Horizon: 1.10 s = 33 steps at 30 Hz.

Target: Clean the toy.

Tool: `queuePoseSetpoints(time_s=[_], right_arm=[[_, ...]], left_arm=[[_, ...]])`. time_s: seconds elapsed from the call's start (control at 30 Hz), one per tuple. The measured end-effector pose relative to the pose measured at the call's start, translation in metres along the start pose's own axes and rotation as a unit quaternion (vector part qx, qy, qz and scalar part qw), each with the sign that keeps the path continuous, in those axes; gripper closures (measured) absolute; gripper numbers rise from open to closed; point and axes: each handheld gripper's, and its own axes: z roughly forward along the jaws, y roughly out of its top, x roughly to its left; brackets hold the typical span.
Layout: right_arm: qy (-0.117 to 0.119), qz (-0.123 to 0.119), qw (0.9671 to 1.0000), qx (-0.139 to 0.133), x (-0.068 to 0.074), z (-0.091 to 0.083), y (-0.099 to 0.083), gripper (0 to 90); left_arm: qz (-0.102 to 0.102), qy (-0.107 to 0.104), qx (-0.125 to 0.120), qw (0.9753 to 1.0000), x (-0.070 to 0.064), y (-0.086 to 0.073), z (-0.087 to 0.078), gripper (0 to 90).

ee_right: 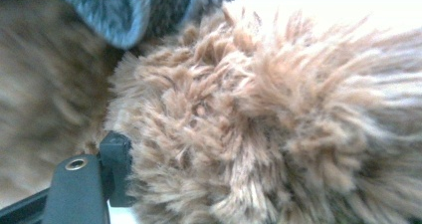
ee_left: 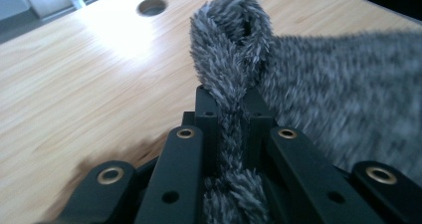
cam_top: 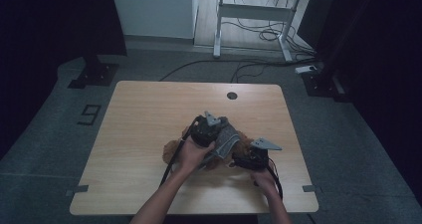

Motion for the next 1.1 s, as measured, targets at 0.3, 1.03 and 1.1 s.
queuePoseSetpoints(time_s=[0.3,1.03,1.1], right_arm=[[-0.001,0.003,1.0,-0.002,0.001,0.0,0.0,25.3],[0.0,0.007,1.0,-0.006,0.0,0.001,-0.001,24.2],[-0.001,0.007,0.9999,-0.008,0.0,0.001,-0.001,24.1]], left_arm=[[-0.036,0.018,-0.004,0.9992,0.031,-0.021,-0.024,81.3],[-0.091,0.037,0.012,0.9951,0.075,-0.059,-0.039,81.3],[-0.096,0.036,0.012,0.9946,0.078,-0.061,-0.04,81.3]])
